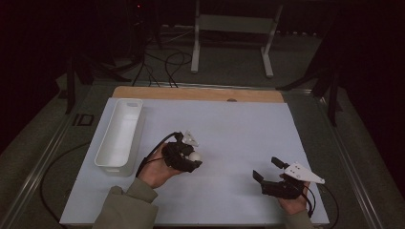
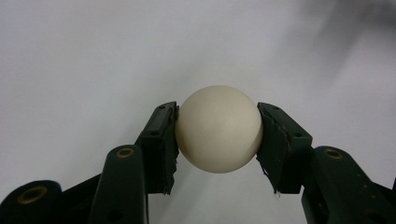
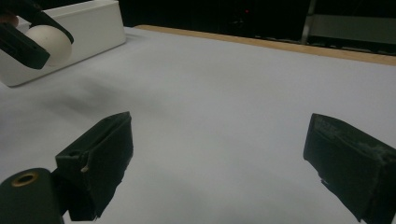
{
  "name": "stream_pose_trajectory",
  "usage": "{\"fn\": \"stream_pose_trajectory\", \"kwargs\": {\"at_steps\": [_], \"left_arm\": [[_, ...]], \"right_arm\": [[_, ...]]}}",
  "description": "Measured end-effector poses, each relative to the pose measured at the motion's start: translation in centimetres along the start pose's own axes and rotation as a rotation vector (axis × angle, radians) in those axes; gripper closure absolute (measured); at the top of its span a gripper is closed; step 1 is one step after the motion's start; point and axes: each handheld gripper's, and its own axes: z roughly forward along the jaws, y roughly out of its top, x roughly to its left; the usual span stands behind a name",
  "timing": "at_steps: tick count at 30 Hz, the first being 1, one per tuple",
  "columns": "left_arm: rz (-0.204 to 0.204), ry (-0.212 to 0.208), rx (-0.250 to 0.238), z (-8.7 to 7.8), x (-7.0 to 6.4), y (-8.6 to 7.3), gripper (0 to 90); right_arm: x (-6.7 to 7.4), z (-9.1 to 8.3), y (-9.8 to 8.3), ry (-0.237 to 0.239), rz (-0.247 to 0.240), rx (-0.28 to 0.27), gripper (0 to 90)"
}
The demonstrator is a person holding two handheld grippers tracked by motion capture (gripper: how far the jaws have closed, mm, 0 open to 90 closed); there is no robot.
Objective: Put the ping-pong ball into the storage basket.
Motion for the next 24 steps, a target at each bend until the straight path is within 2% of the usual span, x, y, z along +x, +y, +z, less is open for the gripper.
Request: {"fn": "stream_pose_trajectory", "kwargs": {"at_steps": [24], "left_arm": [[-0.018,0.017,-0.012,-1.1,0.7,-0.3,51.2]], "right_arm": [[0.0,0.0,0.0,0.001,0.000,0.001,8.0]]}}
